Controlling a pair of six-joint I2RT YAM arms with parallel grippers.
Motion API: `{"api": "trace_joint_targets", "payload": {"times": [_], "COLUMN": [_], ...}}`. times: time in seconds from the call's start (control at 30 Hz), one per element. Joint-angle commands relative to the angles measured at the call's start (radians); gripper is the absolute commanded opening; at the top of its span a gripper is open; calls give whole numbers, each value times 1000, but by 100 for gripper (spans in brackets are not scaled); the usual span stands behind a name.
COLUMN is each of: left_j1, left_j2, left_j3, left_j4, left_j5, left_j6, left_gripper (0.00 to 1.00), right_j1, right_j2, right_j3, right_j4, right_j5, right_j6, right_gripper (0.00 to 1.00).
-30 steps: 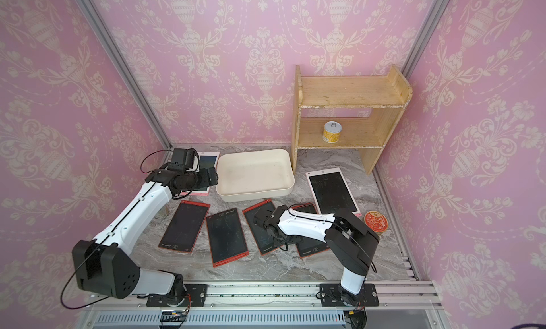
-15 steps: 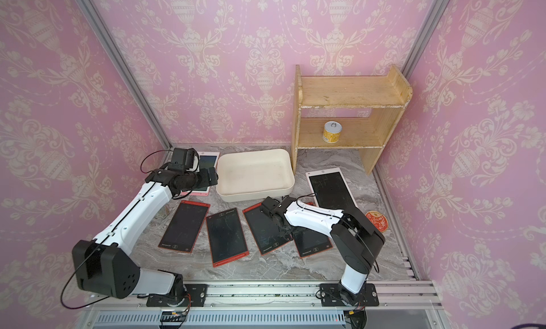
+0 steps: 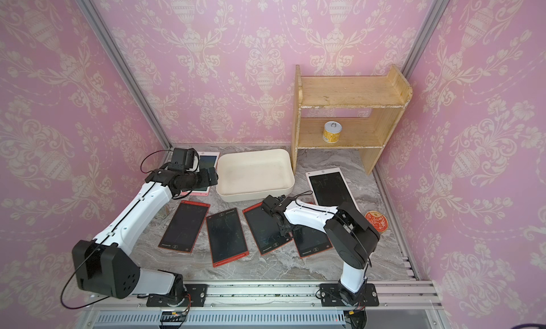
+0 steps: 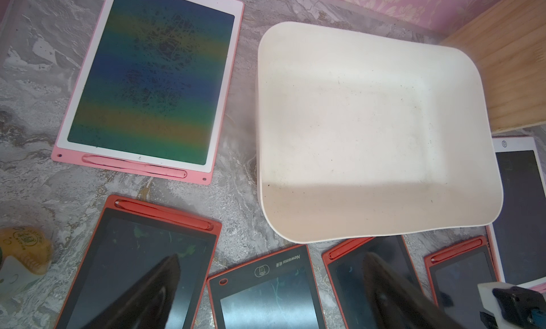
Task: Take out the writing tablet from the storage box
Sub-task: Place the writing tablet at the center of the board, then reset both arms
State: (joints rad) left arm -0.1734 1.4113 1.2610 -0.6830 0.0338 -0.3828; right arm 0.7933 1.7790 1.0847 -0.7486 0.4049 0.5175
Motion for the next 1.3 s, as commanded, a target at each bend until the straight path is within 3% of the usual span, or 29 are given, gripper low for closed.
{"api": "trace_joint_targets", "payload": {"times": [0.0, 0.9, 1.13, 1.27], "left_j1": [6, 6, 10, 20], "left_j2": [18, 11, -23, -74], "left_j3": [27, 34, 34, -19], "left_j4": [-37, -47, -27, 73], "left_j5": [-31, -55, -109, -135], "left_j6": [7, 5, 23, 58], "left_gripper": [99, 99, 99, 99], "right_j1": [-3, 16, -77, -196], "right_j2": [19, -75, -266, -379], "right_j3": [-13, -26, 12, 45], "right_j4": [13, 19, -39, -47], "right_j5": [11, -57, -48, -57], "right_j6": [-31, 17, -24, -74], "right_gripper": [70, 69, 71, 83]}}
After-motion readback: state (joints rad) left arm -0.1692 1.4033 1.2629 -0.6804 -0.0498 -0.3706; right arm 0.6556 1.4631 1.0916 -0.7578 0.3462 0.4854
